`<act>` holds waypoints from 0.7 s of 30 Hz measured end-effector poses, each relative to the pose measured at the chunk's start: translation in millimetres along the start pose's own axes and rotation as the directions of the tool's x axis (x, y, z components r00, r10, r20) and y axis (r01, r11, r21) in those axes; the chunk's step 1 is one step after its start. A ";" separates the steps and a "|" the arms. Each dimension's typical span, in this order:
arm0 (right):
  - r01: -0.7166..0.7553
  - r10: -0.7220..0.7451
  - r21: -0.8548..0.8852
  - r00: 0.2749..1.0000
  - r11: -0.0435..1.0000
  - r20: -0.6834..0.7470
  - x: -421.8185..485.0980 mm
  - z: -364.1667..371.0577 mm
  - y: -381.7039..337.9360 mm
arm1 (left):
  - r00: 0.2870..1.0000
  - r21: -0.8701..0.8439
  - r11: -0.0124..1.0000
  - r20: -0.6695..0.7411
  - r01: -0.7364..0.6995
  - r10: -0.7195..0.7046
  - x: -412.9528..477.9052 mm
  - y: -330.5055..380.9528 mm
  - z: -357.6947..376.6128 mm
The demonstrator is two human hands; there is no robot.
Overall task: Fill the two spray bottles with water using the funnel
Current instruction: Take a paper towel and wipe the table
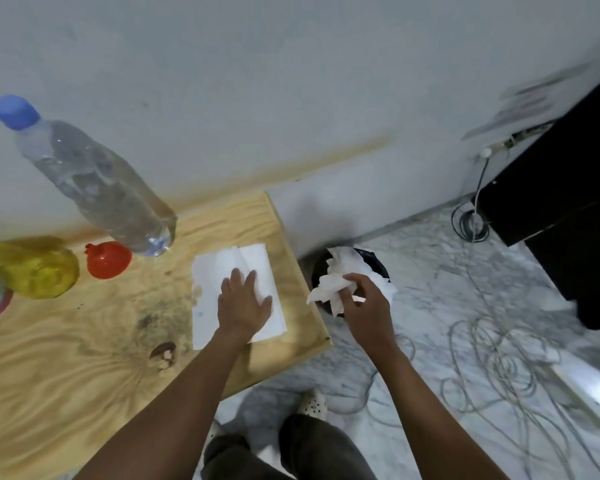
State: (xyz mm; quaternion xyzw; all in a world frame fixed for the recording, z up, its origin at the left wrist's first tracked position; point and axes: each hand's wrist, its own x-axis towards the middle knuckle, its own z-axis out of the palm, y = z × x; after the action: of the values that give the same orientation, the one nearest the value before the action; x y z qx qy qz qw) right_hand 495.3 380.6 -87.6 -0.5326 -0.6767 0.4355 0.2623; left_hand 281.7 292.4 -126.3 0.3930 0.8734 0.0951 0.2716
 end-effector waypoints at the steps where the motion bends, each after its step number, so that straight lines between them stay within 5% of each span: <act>1: -0.001 0.001 -0.016 1.000 1.000 -0.005 4.8 -3.6 8.3 | 1.000 0.024 1.000 -0.025 0.000 0.001 2.2 1.5 2.2; 16: -0.073 0.069 -0.210 0.997 0.975 -0.030 119.6 -34.7 86.6 | 0.993 0.033 0.993 -0.036 0.111 -0.110 15.8 14.2 3.3; 21: -0.302 0.336 -0.273 0.937 0.913 0.090 148.8 -37.4 116.9 | 0.993 0.020 0.994 -0.051 0.108 -0.106 15.3 11.9 5.1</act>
State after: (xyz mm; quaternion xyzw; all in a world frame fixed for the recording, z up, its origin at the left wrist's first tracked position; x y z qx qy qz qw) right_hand 539.6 539.7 -187.3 -0.6348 -0.6470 0.4166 0.0705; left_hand 283.8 311.5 -132.1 0.3462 0.9007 0.0803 0.2499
